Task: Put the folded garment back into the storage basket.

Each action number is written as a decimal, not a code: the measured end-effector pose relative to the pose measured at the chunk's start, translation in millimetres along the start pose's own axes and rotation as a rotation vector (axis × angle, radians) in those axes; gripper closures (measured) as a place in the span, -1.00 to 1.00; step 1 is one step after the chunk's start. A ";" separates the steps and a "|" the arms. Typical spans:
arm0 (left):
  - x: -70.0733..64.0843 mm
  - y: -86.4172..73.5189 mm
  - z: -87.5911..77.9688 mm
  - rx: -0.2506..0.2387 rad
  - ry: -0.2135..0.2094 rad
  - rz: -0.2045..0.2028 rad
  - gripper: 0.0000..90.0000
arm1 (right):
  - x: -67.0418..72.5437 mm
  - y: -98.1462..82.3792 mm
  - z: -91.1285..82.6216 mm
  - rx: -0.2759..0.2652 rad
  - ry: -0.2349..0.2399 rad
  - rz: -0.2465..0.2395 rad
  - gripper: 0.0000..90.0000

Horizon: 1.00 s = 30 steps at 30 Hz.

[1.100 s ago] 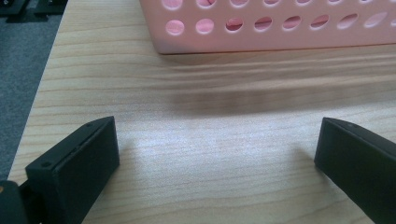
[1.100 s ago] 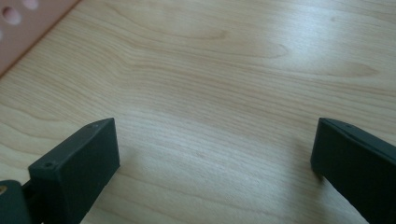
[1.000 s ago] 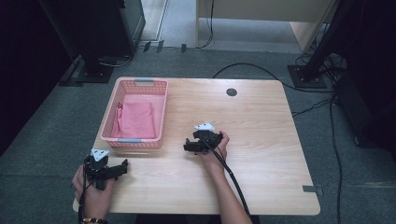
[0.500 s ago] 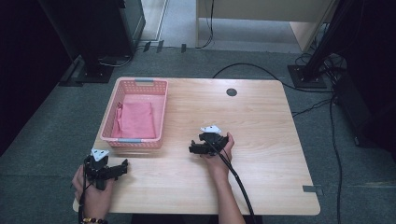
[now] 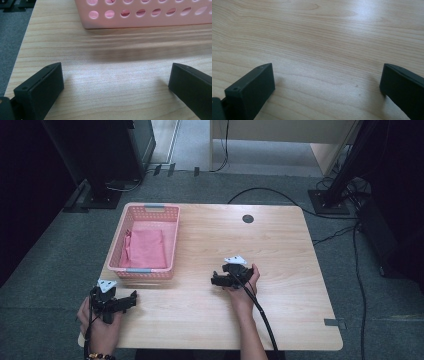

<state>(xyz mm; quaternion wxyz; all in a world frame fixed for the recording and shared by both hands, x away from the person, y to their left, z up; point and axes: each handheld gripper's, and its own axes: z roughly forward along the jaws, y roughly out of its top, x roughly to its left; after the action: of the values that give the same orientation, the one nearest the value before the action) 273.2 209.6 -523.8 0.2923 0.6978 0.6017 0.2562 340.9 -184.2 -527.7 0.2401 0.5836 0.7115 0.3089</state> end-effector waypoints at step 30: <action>0.0 0.0 0.0 0.000 0.000 0.000 -1.00 | -38.7 -19.1 -20.0 -0.002 -0.037 0.037 -1.00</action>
<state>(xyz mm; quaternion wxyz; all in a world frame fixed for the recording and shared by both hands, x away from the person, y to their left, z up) 273.2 209.5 -523.8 0.2923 0.6978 0.6017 0.2563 321.8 -227.7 -528.4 0.2481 0.6021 0.6957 0.3032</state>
